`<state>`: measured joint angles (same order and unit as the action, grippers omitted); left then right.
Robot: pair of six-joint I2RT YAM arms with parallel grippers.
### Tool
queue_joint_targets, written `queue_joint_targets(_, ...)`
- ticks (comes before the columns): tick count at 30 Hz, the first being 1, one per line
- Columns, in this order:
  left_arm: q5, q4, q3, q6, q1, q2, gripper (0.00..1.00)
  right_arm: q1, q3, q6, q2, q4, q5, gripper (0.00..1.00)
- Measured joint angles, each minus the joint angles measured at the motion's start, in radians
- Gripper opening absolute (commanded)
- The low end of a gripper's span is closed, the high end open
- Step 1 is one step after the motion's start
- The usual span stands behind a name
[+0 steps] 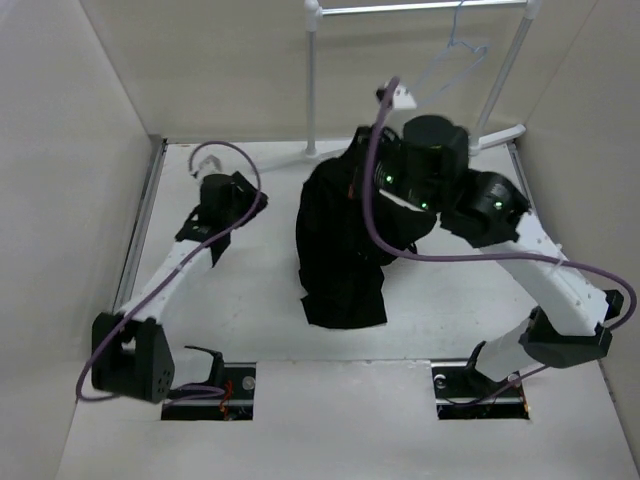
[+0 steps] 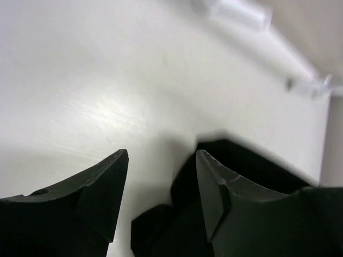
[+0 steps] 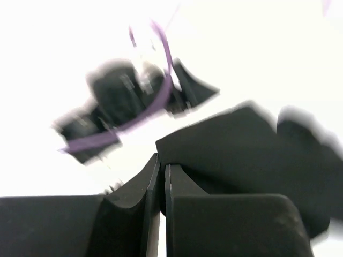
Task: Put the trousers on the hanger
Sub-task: Flatten out the trousers at the center of the board.
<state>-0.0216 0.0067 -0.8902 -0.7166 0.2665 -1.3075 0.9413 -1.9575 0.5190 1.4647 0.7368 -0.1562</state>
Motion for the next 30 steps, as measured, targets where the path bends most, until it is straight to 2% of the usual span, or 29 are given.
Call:
queue_joint_targets(2, -0.042, -0.051, -0.016, -0.008, -0.091, 0.119, 0.53, 0.069, -0.359, -0.083, 0.094, 0.052, -0.051, 0.07)
queue_joint_targets(4, -0.076, -0.100, -0.048, -0.014, -0.166, 0.195, 0.53, 0.119, -0.533, -0.137, 0.114, 0.061, -0.087, 0.07)
queue_joint_targets(6, -0.094, -0.154, -0.099, -0.015, -0.231, 0.246, 0.55, 0.176, -0.564, -0.190, 0.025, 0.060, -0.132, 0.08)
queue_joint_targets(8, -0.100, -0.184, -0.130, -0.014, -0.257, 0.267, 0.58, 0.193, -0.413, -0.202, -0.120, 0.013, -0.165, 0.08)
queue_joint_targets(9, -0.100, -0.203, -0.146, -0.012, -0.263, 0.280, 0.59, 0.188, -0.186, -0.188, -0.280, -0.060, -0.198, 0.08)
queue_joint_targets(10, -0.098, -0.210, -0.149, -0.010, -0.263, 0.284, 0.60, 0.181, -0.034, -0.178, -0.381, -0.092, -0.216, 0.07)
queue_joint_targets(11, -0.093, -0.229, -0.151, -0.004, -0.260, 0.291, 0.62, 0.150, 0.193, -0.138, -0.539, -0.090, -0.249, 0.07)
queue_joint_targets(12, -0.085, -0.259, -0.151, 0.002, -0.247, 0.293, 0.62, 0.133, 0.249, -0.124, -0.577, -0.092, -0.256, 0.07)
queue_joint_targets(13, -0.079, -0.288, -0.139, 0.015, -0.226, 0.293, 0.63, 0.074, 0.397, -0.078, -0.653, -0.097, -0.257, 0.07)
queue_joint_targets(15, -0.061, -0.345, -0.087, 0.037, -0.187, 0.296, 0.65, -0.169, 0.757, 0.045, -0.781, -0.036, -0.247, 0.11)
queue_joint_targets(16, -0.056, -0.372, -0.058, 0.044, -0.167, 0.295, 0.65, -0.207, 0.803, 0.064, -0.786, -0.010, -0.247, 0.11)
queue_joint_targets(17, -0.058, -0.384, -0.017, 0.048, -0.133, 0.296, 0.65, -0.367, 0.921, 0.116, -0.797, 0.001, -0.195, 0.12)
queue_joint_targets(20, -0.045, -0.446, 0.079, 0.050, -0.016, 0.290, 0.64, -0.640, 1.062, 0.185, -0.798, 0.056, -0.130, 0.12)
queue_joint_targets(21, -0.039, -0.473, 0.108, 0.051, 0.055, 0.283, 0.64, -0.745, 1.094, 0.206, -0.805, 0.062, -0.071, 0.13)
queue_joint_targets(23, -0.029, -0.518, 0.141, 0.050, 0.180, 0.277, 0.60, -0.863, 1.120, 0.225, -0.813, 0.043, 0.000, 0.17)
queue_joint_targets(25, -0.029, -0.543, 0.149, 0.046, 0.260, 0.278, 0.60, -0.911, 1.129, 0.234, -0.817, 0.013, 0.037, 0.19)
queue_joint_targets(28, -0.058, -0.555, 0.168, 0.031, 0.357, 0.297, 0.66, -0.914, 1.134, 0.231, -0.807, -0.021, 0.049, 0.16)
queue_joint_targets(30, -0.064, -0.554, 0.200, 0.010, 0.431, 0.324, 0.64, -0.903, 1.132, 0.228, -0.786, -0.043, 0.049, 0.16)
